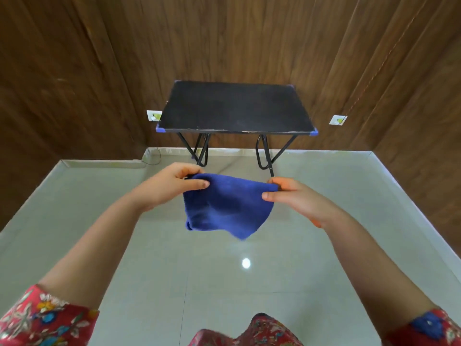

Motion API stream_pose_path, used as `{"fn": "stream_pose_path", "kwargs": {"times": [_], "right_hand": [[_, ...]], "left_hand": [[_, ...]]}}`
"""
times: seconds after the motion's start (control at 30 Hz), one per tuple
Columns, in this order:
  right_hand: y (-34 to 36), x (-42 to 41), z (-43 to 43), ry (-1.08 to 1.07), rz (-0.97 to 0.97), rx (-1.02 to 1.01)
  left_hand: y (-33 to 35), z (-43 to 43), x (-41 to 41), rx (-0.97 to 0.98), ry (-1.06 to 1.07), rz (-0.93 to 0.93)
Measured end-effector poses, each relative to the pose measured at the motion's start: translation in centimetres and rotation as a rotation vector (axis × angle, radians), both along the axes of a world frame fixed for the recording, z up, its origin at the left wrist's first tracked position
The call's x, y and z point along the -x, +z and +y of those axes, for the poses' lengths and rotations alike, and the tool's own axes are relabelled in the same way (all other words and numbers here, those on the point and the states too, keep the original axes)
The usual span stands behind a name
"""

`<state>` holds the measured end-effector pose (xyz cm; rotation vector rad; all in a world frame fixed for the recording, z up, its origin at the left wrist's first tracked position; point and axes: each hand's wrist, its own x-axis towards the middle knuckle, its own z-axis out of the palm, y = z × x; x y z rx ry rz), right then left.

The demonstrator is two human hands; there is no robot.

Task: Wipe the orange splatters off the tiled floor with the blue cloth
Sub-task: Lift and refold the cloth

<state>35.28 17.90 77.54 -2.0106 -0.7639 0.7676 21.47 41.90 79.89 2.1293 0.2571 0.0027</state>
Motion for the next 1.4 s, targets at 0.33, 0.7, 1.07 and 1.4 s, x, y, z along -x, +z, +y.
{"fn": "stream_pose_path", "kwargs": {"times": [0.33, 0.7, 1.07, 1.4], "right_hand": [[-10.6, 4.9, 2.5, -0.391, 0.948, -0.178], [-13.0, 5.4, 3.9, -0.353, 0.648, 0.124], [-10.4, 3.6, 2.3, 0.044, -0.367, 0.341], [-3.0, 1.9, 0.2, -0.052, 0.476, -0.259]], "left_hand": [[-12.6, 0.1, 2.9, 0.841, 0.370, 0.474], [-14.0, -2.2, 2.8, 0.095, 0.102, 0.394], [-10.7, -1.5, 1.1, -0.260, -0.177, 0.660], [-4.0, -2.2, 1.5, 0.458, -0.005, 0.368]]}}
